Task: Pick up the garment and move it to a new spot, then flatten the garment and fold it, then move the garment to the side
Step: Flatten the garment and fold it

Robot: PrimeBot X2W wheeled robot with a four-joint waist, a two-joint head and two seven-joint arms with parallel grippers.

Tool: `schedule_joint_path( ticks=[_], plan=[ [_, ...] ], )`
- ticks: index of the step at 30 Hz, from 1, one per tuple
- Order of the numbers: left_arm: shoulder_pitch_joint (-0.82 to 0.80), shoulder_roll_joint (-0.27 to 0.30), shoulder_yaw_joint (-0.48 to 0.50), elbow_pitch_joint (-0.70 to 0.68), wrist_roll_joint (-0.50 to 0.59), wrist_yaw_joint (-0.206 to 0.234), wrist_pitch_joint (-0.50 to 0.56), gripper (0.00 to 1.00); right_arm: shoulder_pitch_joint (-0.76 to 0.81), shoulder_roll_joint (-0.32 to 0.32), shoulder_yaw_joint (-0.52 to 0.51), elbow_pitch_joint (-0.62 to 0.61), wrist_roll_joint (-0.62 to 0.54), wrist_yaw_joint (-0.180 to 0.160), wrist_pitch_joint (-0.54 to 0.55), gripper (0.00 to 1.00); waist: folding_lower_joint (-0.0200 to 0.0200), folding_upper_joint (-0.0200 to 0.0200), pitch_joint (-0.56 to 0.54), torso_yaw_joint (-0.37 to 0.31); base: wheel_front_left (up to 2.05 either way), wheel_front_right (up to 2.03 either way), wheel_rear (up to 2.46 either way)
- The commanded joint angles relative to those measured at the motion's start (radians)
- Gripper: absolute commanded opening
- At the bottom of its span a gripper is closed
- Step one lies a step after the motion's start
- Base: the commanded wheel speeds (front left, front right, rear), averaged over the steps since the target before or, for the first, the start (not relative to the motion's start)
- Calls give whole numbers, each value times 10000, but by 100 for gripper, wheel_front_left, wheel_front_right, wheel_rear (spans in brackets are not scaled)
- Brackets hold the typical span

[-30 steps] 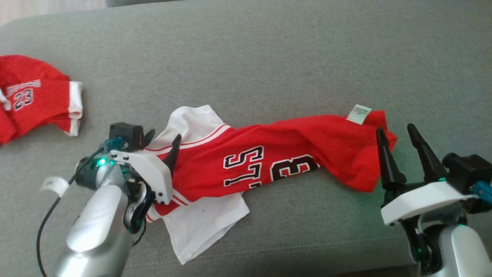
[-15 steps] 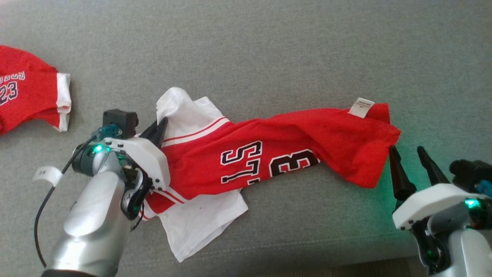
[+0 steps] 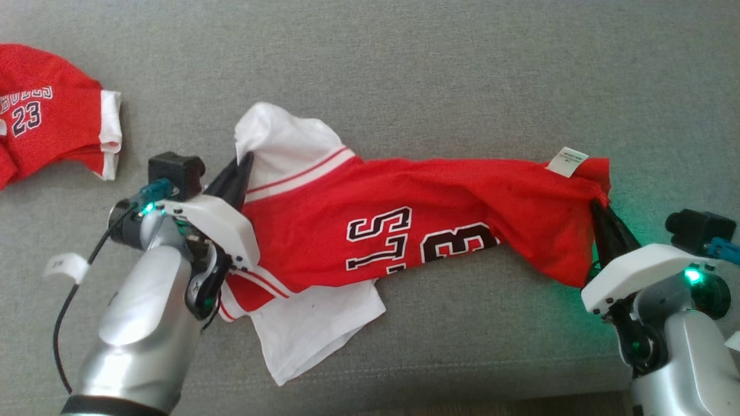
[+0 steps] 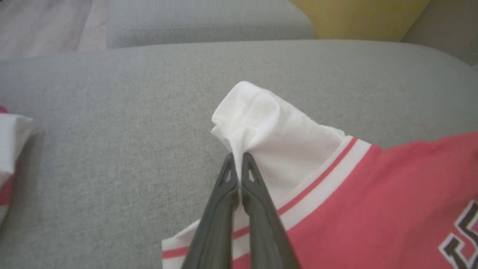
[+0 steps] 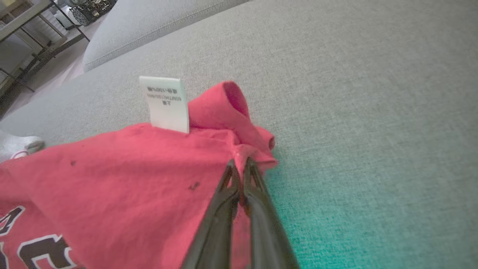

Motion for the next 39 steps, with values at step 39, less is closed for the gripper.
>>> schedule_joint_path(
  ticks=[39],
  plan=[
    [-1470,1691,1516,-8544,-578,1110,1173,0,-2678,-1259,-785,-6125,-1045,-7,762,0,-1,0,-2291,154,0,0,0]
  ],
)
